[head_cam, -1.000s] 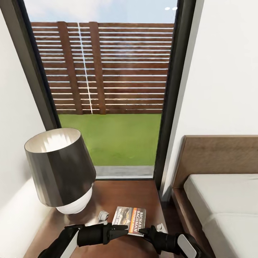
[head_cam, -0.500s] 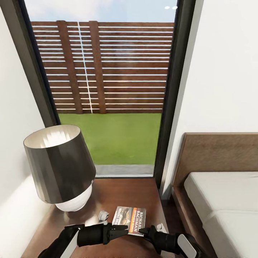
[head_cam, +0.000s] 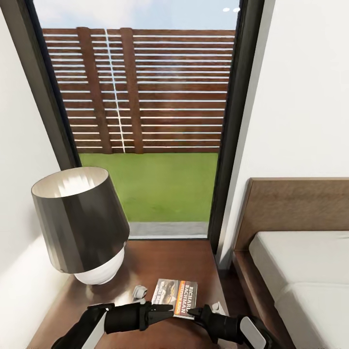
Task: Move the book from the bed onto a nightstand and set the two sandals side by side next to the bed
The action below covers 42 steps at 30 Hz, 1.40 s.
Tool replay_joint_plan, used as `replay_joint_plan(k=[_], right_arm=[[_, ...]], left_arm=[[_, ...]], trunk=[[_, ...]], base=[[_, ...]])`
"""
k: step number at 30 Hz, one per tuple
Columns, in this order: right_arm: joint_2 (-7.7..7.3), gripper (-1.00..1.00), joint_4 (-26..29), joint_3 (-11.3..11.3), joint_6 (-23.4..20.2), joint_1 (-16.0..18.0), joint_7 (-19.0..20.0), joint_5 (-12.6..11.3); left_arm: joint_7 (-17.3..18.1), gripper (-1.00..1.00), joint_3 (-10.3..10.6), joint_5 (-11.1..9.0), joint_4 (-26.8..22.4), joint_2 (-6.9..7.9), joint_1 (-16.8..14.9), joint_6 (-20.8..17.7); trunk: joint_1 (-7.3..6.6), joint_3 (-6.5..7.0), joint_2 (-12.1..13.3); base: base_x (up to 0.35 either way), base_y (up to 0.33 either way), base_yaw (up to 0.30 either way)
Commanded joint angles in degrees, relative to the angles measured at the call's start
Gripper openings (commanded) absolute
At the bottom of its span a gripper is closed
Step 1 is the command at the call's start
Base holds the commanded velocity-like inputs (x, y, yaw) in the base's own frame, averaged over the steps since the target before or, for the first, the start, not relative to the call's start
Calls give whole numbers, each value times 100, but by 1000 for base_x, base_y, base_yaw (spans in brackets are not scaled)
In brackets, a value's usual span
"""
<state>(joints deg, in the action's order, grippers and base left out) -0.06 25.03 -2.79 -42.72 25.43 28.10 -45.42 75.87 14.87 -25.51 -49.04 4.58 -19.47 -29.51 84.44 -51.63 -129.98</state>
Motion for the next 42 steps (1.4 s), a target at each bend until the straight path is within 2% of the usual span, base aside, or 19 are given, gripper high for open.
replay_joint_plan(k=[1, 20, 21, 42], right_arm=[[-3, -100, -1, -11, 0, 3, 11, 33], [-10, -100, 2, -11, -1, 2, 24, 33], [-11, 100, 2, -11, -2, 3, 26, 33], [-3, 100, 2, -11, -3, 2, 21, 33]], left_arm=[[-2, 100, 24, -50, 0, 7, -4, -61], [-2, 100, 24, -50, 0, 7, -4, -61], [-2, 100, 24, -50, 0, 7, -4, -62], [-2, 100, 24, -50, 0, 7, -4, -64]], trunk=[[-1, -5, -2], [-1, -5, -2], [-1, -5, -2], [-1, -5, -2]], base=[[0, 0, 0], [0, 0, 0], [0, 0, 0], [-5, 0, 0]])
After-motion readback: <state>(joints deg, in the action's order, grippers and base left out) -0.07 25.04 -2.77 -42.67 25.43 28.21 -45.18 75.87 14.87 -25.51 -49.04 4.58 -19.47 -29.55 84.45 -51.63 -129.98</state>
